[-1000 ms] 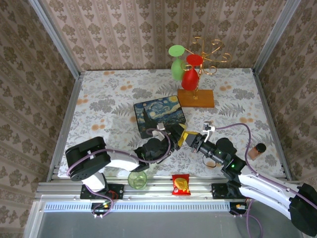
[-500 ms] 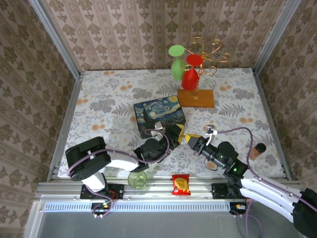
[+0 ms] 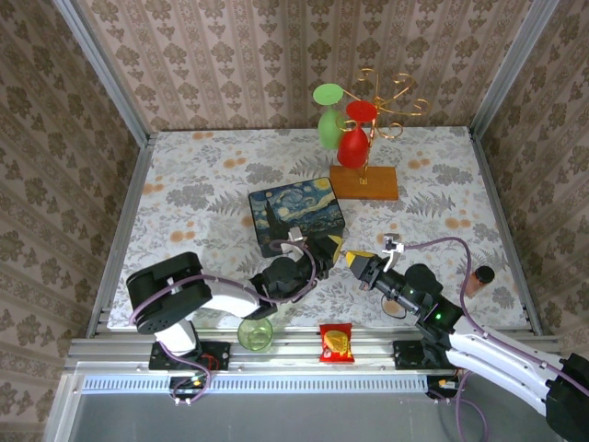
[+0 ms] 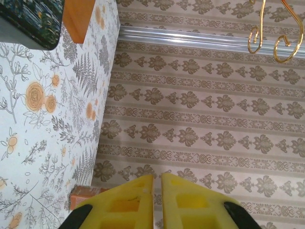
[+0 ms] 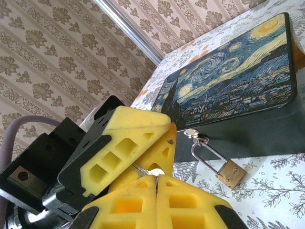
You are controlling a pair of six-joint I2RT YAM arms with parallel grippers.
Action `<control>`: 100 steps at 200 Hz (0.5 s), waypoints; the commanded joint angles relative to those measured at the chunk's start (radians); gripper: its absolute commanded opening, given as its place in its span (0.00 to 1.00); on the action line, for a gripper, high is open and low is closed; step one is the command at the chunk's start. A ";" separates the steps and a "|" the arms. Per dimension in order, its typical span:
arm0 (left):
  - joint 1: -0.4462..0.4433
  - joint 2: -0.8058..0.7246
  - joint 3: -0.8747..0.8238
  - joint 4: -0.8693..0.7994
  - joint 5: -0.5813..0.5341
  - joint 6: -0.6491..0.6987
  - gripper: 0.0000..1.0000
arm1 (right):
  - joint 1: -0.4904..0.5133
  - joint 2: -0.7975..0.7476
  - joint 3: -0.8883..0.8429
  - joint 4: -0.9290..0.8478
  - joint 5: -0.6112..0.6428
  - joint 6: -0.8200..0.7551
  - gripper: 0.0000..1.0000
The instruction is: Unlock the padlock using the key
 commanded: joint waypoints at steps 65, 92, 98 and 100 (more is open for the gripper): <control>0.019 0.031 -0.006 0.037 0.052 0.085 0.00 | 0.002 -0.043 -0.001 -0.073 0.006 -0.024 0.10; 0.058 -0.057 0.005 -0.104 0.128 0.264 0.00 | -0.138 -0.071 0.040 -0.173 -0.237 -0.031 0.88; 0.072 -0.073 0.012 -0.124 0.155 0.317 0.00 | -0.200 -0.066 0.043 -0.165 -0.321 -0.011 0.92; 0.075 -0.078 0.015 -0.132 0.166 0.327 0.00 | -0.221 -0.063 0.042 -0.159 -0.363 0.001 0.93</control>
